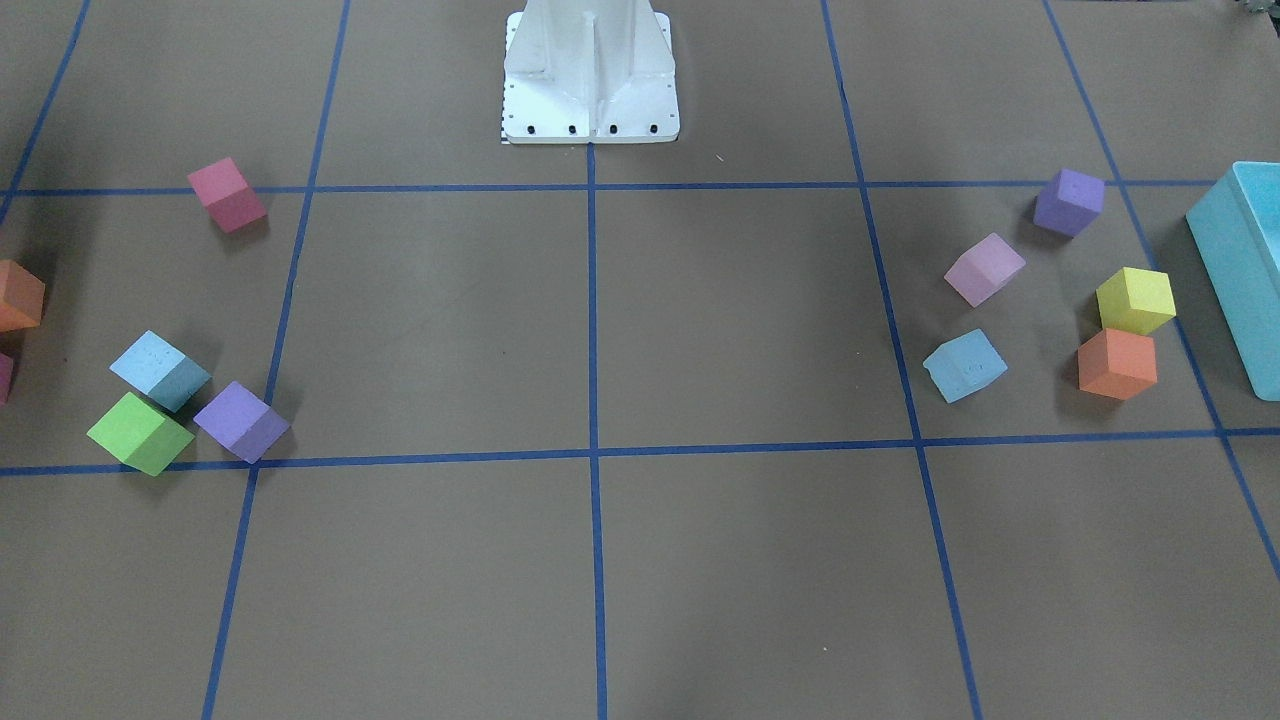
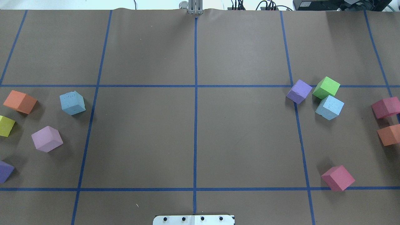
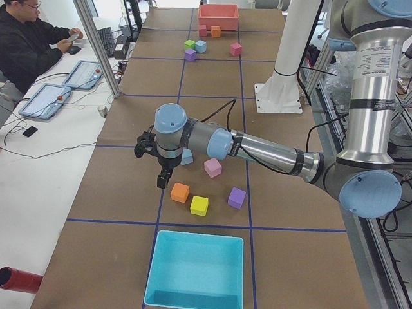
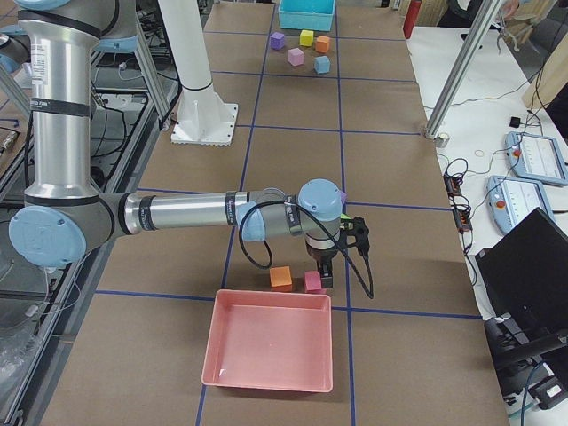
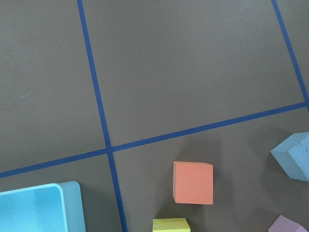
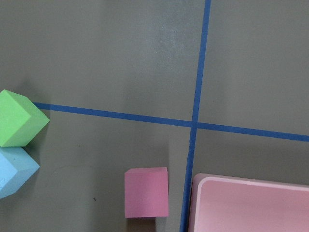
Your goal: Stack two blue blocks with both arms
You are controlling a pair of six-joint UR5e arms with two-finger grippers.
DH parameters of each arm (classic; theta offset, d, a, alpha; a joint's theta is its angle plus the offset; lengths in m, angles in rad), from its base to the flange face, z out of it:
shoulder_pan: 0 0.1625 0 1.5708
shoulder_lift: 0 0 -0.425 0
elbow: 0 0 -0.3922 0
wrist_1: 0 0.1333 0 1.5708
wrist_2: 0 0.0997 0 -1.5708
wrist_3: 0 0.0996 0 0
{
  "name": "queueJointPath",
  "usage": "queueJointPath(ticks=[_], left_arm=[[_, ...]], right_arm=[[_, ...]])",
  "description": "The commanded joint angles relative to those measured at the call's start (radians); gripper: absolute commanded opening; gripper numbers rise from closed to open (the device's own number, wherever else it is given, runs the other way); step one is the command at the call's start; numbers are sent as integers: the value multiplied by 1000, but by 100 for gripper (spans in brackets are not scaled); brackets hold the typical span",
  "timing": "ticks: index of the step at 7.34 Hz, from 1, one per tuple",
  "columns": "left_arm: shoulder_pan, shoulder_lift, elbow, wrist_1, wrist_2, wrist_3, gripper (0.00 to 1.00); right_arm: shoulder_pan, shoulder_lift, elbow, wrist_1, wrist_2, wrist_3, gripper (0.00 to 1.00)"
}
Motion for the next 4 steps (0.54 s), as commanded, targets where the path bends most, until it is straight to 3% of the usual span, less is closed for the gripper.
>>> queueJointPath(ticks=[1, 4], left_arm=[[0, -1, -7, -1, 5, 0, 100], [0, -1, -12, -1, 10, 0, 100]], right_arm=[[0, 8, -3, -5, -16, 1, 100], [-79, 39, 38, -9, -13, 1, 100]])
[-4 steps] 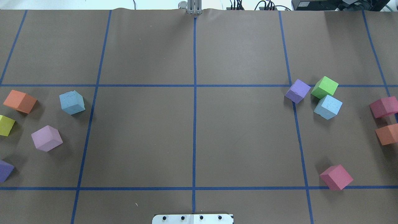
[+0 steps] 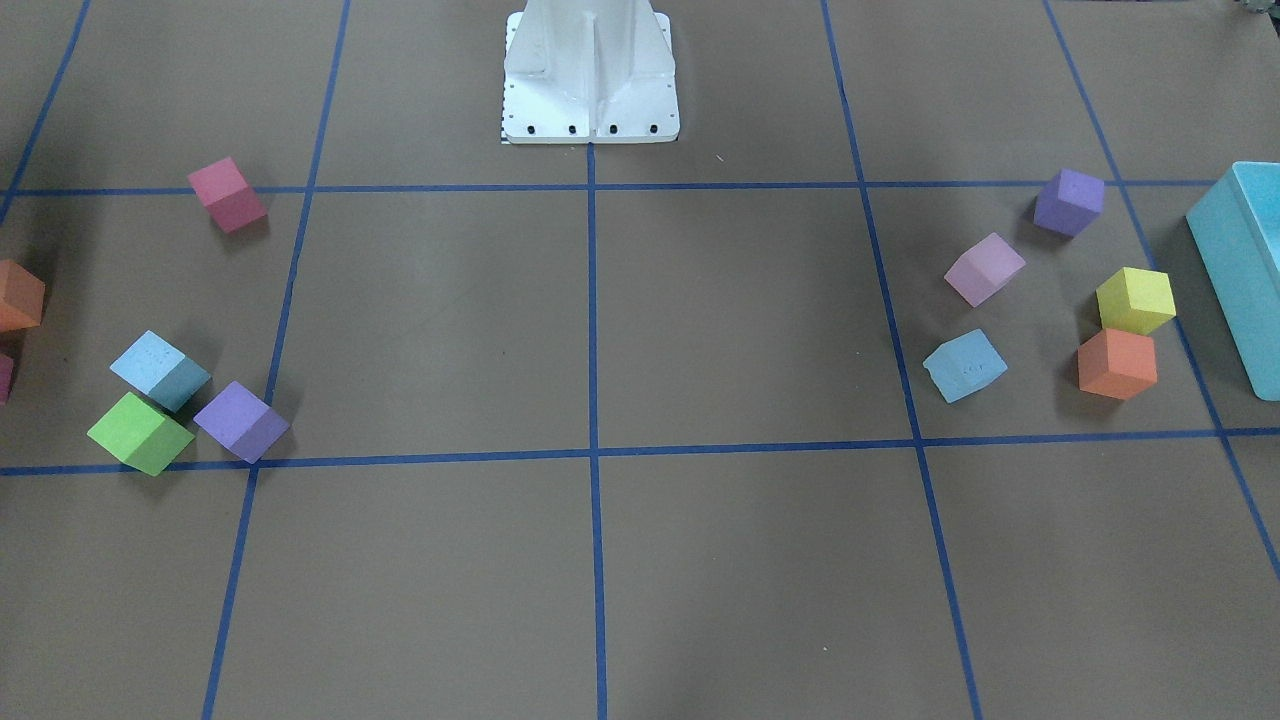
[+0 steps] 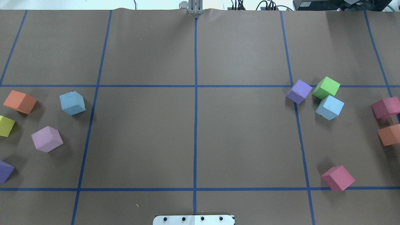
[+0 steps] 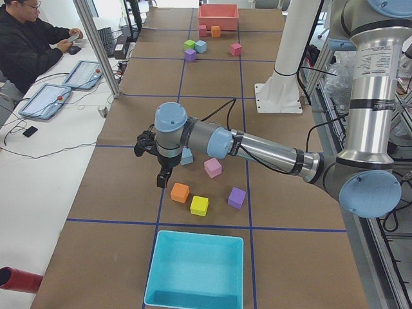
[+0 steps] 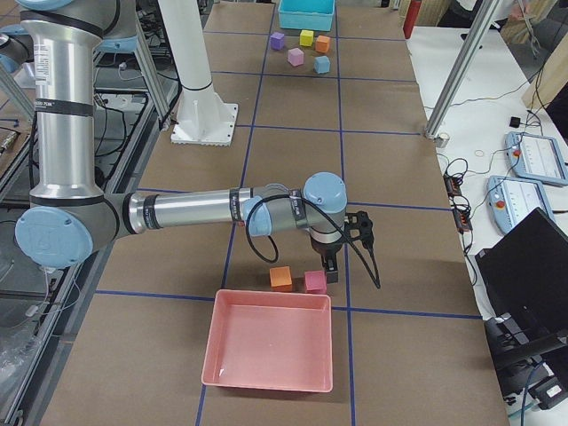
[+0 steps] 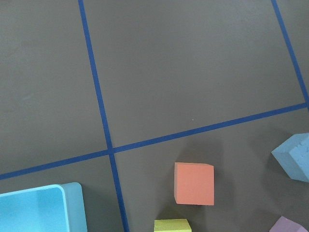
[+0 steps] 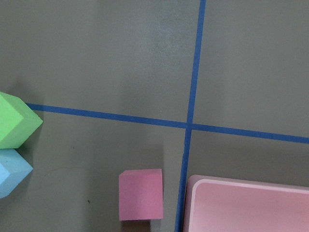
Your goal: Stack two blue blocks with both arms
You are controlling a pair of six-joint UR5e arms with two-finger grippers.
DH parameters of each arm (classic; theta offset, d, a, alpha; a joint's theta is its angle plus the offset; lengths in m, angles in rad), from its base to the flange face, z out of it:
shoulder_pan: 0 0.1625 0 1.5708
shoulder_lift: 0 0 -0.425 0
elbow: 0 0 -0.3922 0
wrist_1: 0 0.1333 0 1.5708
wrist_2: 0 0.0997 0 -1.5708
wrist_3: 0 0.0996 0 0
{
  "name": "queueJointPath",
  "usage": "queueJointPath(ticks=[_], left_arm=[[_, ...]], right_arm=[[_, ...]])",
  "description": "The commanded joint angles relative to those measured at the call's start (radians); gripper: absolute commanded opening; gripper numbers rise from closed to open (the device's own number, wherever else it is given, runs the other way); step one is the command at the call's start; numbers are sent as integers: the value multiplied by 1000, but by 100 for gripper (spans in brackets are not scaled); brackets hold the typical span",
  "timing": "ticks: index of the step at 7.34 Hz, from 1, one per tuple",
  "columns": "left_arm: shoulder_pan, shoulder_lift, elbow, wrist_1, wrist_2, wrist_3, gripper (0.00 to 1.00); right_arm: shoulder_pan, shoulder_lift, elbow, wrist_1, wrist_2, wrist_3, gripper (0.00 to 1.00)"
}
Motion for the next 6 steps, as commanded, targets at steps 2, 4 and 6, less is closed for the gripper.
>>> queueJointPath(ticks=[2, 4, 6], left_arm=[[0, 0, 0, -1, 2, 0, 100], [0, 0, 0, 1, 2, -2, 100], [1, -3, 1, -1, 2, 0, 100]], right_arm=[[-95, 16, 51, -8, 31, 124, 100], [-161, 52, 50, -6, 19, 479, 100], [-204, 60, 51, -6, 19, 597, 100]])
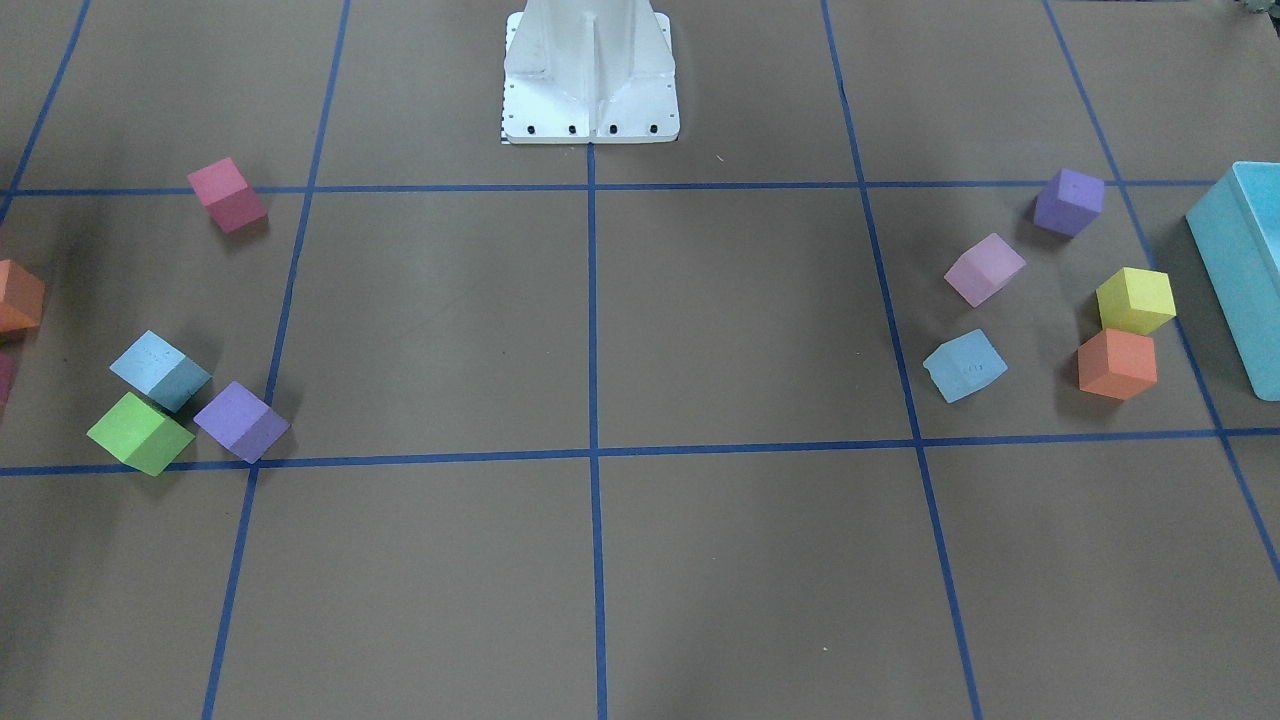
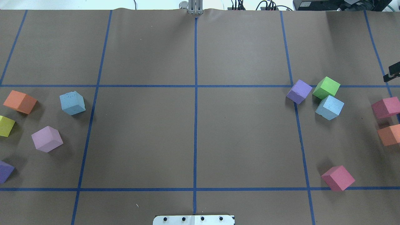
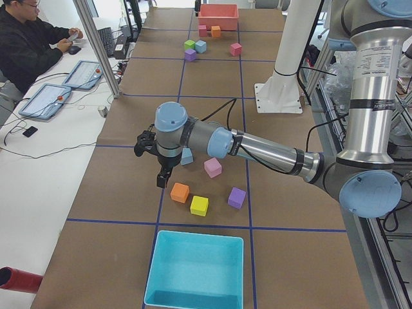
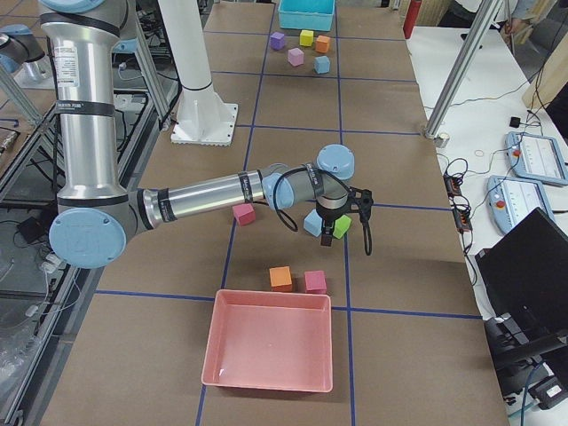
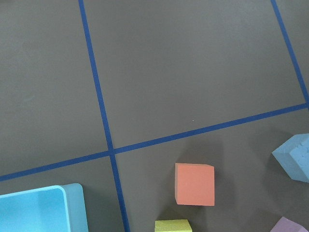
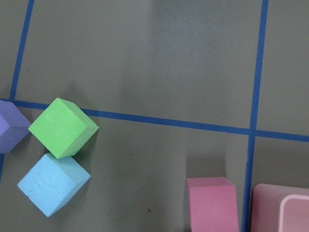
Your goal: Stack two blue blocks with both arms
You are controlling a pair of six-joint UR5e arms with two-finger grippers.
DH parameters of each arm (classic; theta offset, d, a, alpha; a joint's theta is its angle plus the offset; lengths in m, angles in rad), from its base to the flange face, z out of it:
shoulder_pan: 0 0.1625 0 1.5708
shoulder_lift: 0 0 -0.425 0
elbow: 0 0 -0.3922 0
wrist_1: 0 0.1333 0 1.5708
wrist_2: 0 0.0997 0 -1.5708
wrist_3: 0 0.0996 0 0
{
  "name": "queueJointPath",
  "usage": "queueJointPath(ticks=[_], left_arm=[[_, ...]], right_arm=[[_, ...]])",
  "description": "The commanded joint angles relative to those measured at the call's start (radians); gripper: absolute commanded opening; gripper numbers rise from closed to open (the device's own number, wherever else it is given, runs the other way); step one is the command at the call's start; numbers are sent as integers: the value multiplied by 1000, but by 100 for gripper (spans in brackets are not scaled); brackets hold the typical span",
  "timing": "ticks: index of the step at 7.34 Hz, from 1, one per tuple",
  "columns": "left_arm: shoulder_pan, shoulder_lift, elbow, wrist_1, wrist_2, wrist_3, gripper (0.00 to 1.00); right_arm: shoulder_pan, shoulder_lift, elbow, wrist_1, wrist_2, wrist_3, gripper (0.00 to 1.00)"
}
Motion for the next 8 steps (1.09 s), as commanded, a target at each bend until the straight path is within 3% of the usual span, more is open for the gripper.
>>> queueJointPath(ticks=[1, 3, 8], left_arm=[[1, -7, -2, -2, 0, 1, 100], [1, -16, -3, -2, 0, 1, 100], [1, -10, -2, -4, 0, 1, 100]], right_arm=[[-30, 11, 5, 0, -7, 131, 100], [-43, 1, 7, 12, -97, 129, 100], [-186, 57, 8, 12, -62, 232, 100]])
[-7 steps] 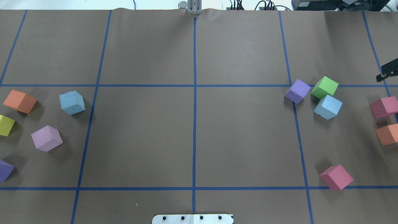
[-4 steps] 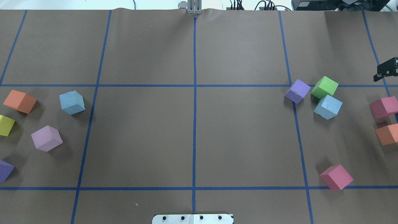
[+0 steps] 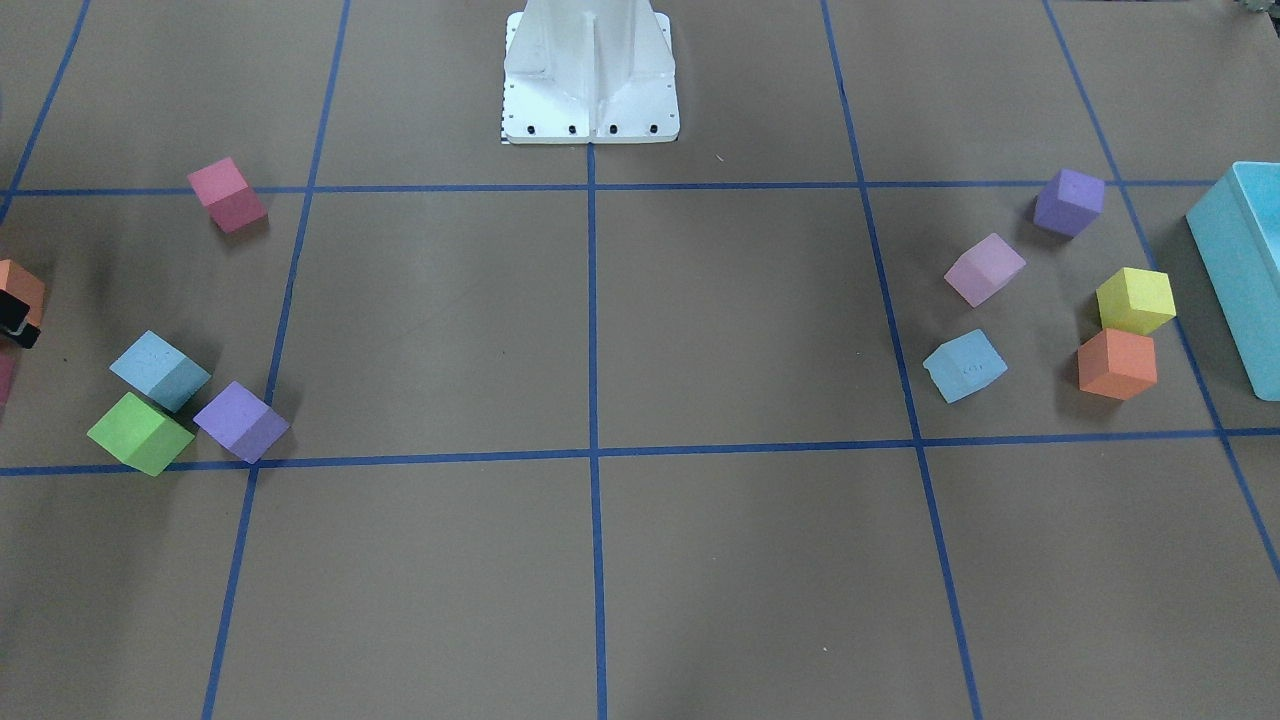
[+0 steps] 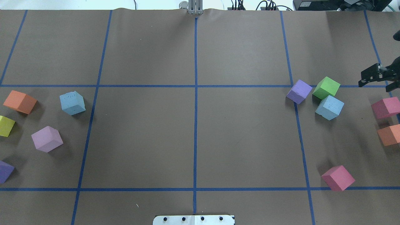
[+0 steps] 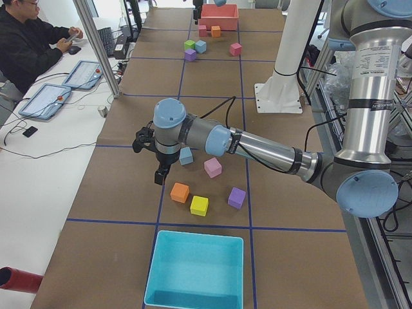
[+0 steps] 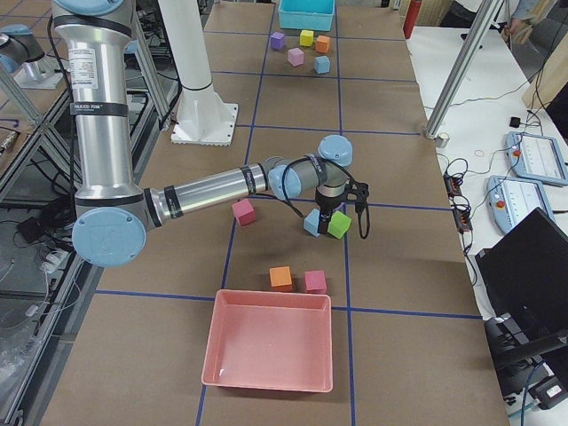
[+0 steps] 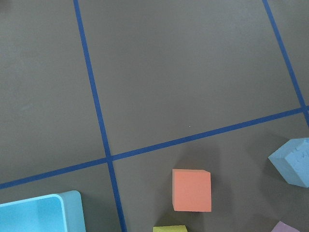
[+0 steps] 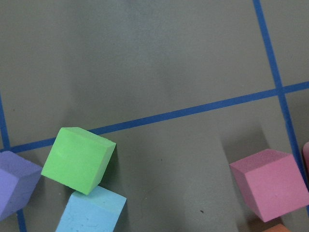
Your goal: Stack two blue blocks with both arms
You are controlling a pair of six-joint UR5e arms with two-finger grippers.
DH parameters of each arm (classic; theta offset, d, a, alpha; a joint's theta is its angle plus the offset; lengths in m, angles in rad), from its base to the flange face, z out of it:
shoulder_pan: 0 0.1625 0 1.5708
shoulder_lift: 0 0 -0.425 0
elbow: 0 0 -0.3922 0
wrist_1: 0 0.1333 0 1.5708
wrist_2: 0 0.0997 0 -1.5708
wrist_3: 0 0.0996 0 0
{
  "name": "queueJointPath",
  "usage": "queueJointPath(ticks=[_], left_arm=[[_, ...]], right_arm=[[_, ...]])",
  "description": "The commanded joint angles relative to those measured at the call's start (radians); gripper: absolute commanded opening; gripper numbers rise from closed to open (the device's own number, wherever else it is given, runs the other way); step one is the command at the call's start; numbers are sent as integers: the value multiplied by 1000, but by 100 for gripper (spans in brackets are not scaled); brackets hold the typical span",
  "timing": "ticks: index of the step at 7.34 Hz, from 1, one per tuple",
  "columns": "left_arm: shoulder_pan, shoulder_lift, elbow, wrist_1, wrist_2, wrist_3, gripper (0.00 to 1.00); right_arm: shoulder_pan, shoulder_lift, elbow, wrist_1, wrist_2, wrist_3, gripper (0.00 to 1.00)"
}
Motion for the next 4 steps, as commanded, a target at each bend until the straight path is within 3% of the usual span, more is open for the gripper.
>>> queueJointPath(ticks=[1, 4], left_arm=[[1, 3, 2, -1, 0, 0, 100], [1, 6, 9, 1, -1, 0, 100]], right_arm=[[-67, 28, -10, 1, -4, 69, 100], [-93, 49, -33, -1, -5, 84, 100]])
